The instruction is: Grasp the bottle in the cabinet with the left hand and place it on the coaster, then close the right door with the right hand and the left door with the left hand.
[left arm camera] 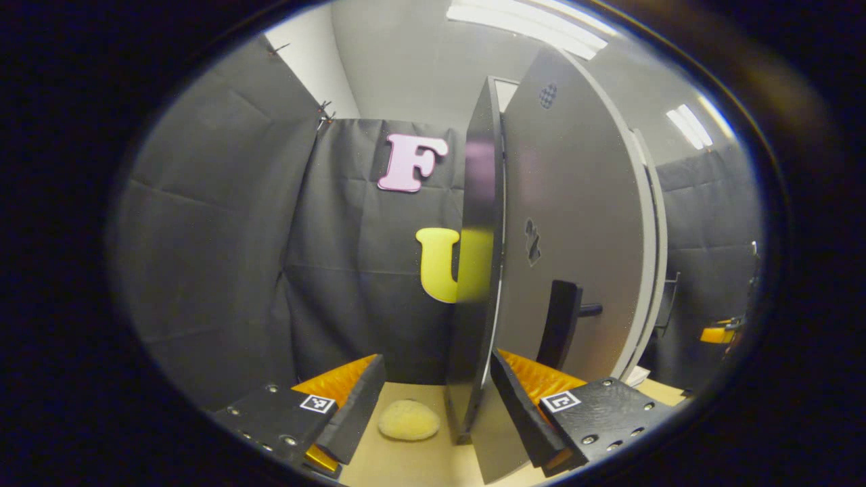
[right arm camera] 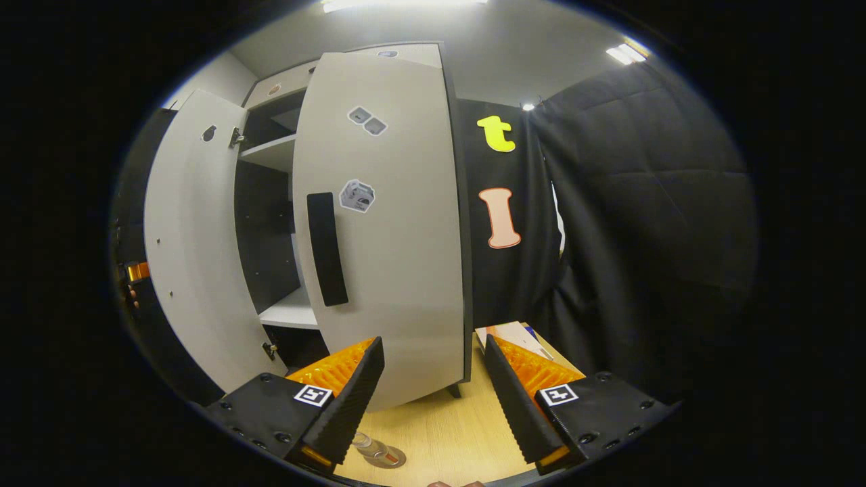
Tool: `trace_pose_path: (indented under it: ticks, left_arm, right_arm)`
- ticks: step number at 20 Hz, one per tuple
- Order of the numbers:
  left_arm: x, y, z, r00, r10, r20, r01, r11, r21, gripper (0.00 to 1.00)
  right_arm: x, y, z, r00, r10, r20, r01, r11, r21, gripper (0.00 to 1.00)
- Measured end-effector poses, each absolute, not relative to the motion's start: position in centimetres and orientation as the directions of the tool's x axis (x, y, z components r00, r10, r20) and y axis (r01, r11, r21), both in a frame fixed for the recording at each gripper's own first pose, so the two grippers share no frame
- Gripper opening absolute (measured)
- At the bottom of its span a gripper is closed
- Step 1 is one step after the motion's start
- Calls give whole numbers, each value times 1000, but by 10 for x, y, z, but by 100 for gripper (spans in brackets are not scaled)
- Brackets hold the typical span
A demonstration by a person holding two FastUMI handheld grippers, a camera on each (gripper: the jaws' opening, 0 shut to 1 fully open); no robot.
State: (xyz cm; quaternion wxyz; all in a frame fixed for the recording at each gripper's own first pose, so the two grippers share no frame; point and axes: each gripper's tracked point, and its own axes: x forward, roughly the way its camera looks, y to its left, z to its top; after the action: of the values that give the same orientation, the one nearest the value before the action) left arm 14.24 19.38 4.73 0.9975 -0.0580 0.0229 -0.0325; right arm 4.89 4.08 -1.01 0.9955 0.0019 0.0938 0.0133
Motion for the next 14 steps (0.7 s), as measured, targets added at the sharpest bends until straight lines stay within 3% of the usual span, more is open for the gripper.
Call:
trace_pose_path:
  ticks: [10,11,13,14]
  left_arm:
    - [147,151,53,994,-102,-42,97,990,-106,94]
    - [149,143,53,992,-116,-42,111,988,-111,88]
    - [150,120,53,990,-132,-43,127,987,-99,96]
    - [151,112,56,991,-125,-38,121,990,-75,94]
  right_arm:
    - [37,12,-17,980,-50,-192,61,997,53,95]
    - [37,11,-18,980,-49,-195,62,996,61,92]
    - [39,9,-18,980,-43,-197,59,995,75,95]
    - [39,8,-17,980,-42,-195,58,995,78,92]
